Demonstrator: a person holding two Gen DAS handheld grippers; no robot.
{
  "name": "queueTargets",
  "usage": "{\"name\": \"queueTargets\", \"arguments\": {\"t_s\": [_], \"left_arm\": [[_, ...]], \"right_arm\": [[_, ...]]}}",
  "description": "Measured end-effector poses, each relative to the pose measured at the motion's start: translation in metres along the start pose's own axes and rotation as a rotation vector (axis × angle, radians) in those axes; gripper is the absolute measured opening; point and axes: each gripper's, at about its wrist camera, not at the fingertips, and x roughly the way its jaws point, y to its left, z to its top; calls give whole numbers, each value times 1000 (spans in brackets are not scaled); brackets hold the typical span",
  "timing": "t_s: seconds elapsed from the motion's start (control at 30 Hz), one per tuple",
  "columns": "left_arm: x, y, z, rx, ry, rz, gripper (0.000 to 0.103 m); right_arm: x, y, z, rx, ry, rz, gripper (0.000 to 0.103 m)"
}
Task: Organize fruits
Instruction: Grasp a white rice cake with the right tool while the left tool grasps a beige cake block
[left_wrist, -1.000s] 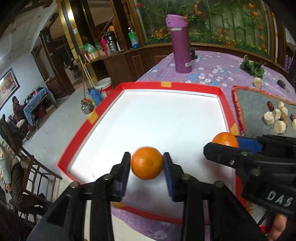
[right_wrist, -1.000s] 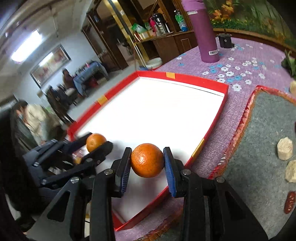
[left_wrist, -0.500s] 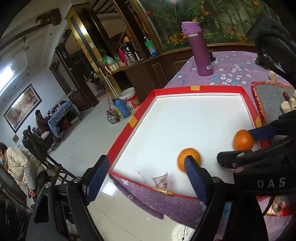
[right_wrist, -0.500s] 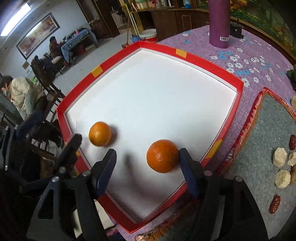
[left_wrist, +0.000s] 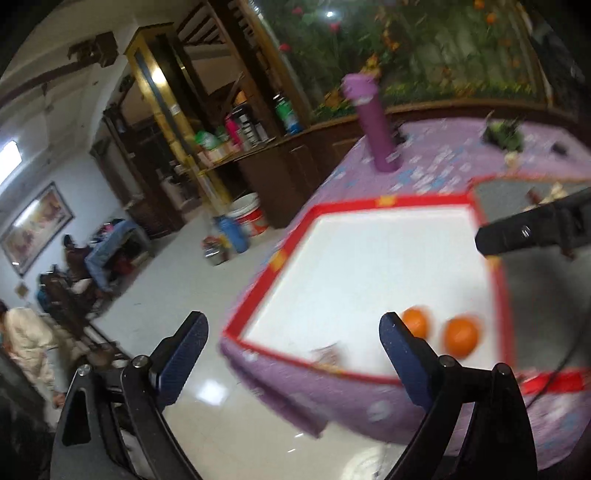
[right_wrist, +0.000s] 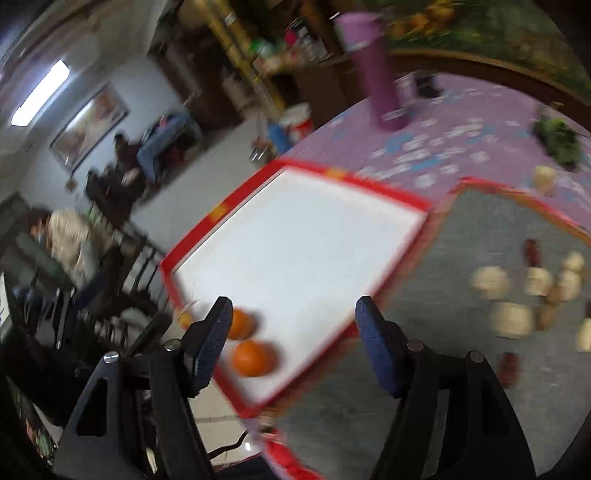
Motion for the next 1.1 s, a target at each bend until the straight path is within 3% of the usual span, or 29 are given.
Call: {"name": "queueTargets", "arguments": {"t_s": [0.13, 0.23, 0.33, 0.5, 0.63, 0.7, 0.83, 0.9, 1.0, 1.1], "left_arm": [[-12, -43, 22, 16, -56, -202, 99], [-2, -84, 35, 43, -31, -329, 100], [13, -122, 45, 62, 2, -402, 100], [37, -169, 58, 66, 84, -502, 100], [46, -193, 63, 59, 141, -548, 97], [50, -202, 65, 66, 163, -548, 93], [59, -212, 68, 65, 205, -548, 89], [59, -215, 69, 65, 212, -556, 89], [62, -222, 71, 86, 217, -537, 89], [73, -226, 71, 74, 252, -527, 88]], "right_arm": [[-50, -76, -18, 124, -112, -146, 71], [-79, -126, -40, 190, -144, -280, 71], [-93, -160, -54, 242, -146, -340, 71], [-81, -190, -53, 232, -103, -390, 71], [-69, -196, -46, 231, -73, -378, 69], [-58, -201, -43, 238, -36, -391, 56], [-48, -201, -37, 219, -28, -432, 48], [-43, -198, -36, 190, -32, -483, 36], [-40, -191, -39, 120, -41, -534, 34], [-43, -193, -41, 115, -61, -519, 31]]}}
